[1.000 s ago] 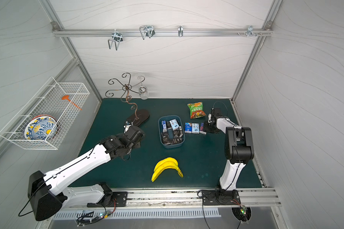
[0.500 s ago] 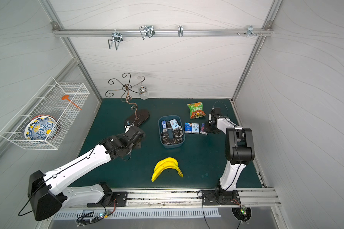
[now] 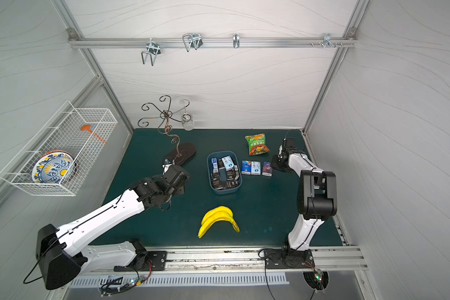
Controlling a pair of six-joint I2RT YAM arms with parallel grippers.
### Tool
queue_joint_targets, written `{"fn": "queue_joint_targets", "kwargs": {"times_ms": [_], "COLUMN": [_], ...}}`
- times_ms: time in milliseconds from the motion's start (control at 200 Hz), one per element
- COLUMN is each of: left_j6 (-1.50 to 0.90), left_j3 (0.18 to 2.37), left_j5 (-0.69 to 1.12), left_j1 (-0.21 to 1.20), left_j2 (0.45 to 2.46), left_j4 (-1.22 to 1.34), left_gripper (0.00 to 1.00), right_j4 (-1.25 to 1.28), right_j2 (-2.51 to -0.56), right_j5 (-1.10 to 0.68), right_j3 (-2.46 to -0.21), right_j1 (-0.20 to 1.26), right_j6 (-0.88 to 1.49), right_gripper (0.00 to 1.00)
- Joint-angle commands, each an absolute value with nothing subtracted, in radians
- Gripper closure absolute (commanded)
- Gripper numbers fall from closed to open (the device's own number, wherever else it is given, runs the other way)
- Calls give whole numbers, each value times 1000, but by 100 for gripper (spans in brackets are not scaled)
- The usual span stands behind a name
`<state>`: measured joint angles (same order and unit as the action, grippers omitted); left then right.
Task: Take the pocket tissues out of the storage box
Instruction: Move the pocket tissues to the center of the board.
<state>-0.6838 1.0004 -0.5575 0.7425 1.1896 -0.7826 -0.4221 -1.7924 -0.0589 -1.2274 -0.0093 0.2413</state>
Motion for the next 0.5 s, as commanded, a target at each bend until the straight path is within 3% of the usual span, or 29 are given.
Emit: {"fn": "queue_joint_targets", "kwargs": {"times_ms": [0, 495], "left_j6": [-680, -684], "left_j3": [1034, 1042], "left_j5": [-574, -576], "left_j1": [747, 750], "left_j2": [1172, 1201], "left_j4": [-787, -783], "left_gripper": [60, 60], "right_j4": [-430, -413], "right_j2": [-1829, -1949], "right_j5": [-38, -105], "right_j3": [-1249, -1285], "right_j1": [-34, -35], "right_j6": [282, 278], "right_gripper": [68, 69]}}
